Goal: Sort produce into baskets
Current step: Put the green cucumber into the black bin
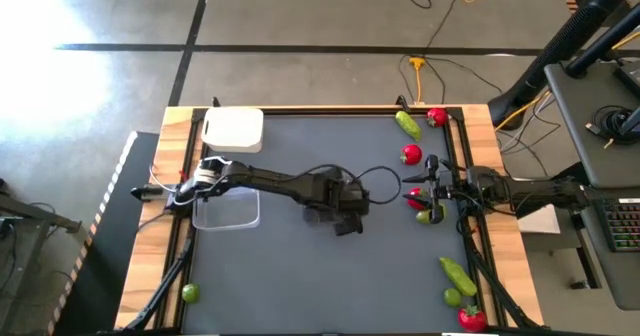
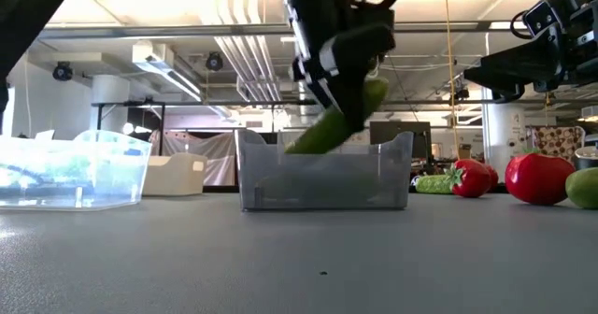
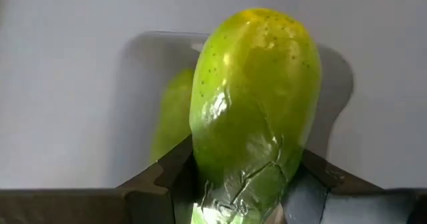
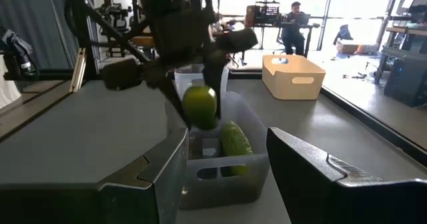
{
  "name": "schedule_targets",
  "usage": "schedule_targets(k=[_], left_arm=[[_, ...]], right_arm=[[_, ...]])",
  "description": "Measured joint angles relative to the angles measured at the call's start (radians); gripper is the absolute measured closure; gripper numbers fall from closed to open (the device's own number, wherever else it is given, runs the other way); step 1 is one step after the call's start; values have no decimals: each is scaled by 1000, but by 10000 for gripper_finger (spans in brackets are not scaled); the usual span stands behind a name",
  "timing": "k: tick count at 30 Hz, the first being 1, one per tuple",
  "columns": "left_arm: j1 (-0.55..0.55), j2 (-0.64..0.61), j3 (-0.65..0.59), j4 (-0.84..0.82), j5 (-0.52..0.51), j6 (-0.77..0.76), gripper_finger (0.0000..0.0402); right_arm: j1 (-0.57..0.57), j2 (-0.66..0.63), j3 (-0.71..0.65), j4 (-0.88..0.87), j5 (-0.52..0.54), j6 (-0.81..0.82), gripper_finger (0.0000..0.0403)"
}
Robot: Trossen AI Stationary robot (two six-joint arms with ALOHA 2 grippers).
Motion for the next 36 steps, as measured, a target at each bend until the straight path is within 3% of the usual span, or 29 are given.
schedule_targets(k=[10,17,22,24,30,36], left_arm=[[5,0,-125,-1,2,-66,244],[5,1,-141,-7,-105,-106,187],[3,1,-88,-80,-148,-75,145],[-16,-9,-55,-155,-211,-96,136],[-170,-105,-8,-315,-538,-219,135],[-352,-230,-103,-459,-657,-618,146]], right_arm=[[0,0,0,0,0,0,207],[0,0,0,0,0,0,207],[0,0,0,0,0,0,207],[0,0,0,0,0,0,207],[0,0,0,0,0,0,207],[0,0,0,0,0,0,207]])
